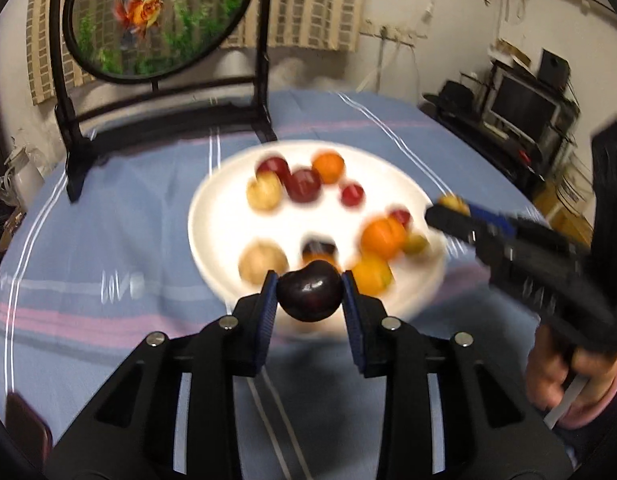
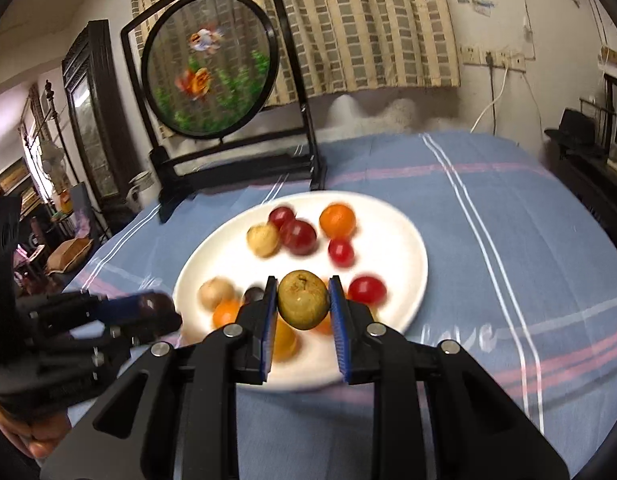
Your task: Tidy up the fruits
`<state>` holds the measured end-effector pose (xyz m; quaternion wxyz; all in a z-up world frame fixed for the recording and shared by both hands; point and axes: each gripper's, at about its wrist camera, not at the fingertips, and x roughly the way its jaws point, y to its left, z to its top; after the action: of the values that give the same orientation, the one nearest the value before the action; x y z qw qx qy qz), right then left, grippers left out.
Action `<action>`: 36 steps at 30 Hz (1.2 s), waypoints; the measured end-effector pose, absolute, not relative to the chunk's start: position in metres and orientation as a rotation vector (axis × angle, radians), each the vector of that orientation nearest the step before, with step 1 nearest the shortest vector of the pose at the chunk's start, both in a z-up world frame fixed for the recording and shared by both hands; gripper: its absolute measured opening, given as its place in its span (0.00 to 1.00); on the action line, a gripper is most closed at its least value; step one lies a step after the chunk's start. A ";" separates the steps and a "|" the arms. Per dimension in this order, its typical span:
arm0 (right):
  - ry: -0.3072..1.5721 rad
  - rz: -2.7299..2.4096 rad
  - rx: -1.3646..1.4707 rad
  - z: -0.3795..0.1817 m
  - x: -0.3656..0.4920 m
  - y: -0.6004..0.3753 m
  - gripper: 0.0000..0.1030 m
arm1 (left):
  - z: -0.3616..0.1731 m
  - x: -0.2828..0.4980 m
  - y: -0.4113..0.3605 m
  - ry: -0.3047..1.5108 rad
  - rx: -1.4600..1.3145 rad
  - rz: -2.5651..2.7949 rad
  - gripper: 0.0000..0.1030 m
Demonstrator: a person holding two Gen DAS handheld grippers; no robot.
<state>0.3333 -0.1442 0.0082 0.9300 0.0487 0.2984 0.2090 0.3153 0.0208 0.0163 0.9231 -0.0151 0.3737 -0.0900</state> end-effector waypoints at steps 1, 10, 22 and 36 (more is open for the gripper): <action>0.616 0.427 0.104 0.007 0.342 -0.143 0.25 | 0.016 0.326 0.022 0.769 -0.040 -0.175 0.31; 0.675 0.458 0.080 -0.009 0.397 -0.131 0.25 | -0.002 0.394 0.028 0.821 -0.067 -0.097 0.31; 0.646 0.541 0.022 0.016 0.361 -0.134 0.62 | 0.029 0.347 0.034 0.721 0.015 0.065 0.90; 0.602 0.546 -0.077 -0.002 0.223 -0.165 0.99 | -0.004 0.206 0.029 0.747 0.049 -0.001 0.98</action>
<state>0.2229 -0.1655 -0.0023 0.9179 -0.0373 0.2926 0.2655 0.2060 0.0293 -0.0038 0.9308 0.0237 0.3648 -0.0005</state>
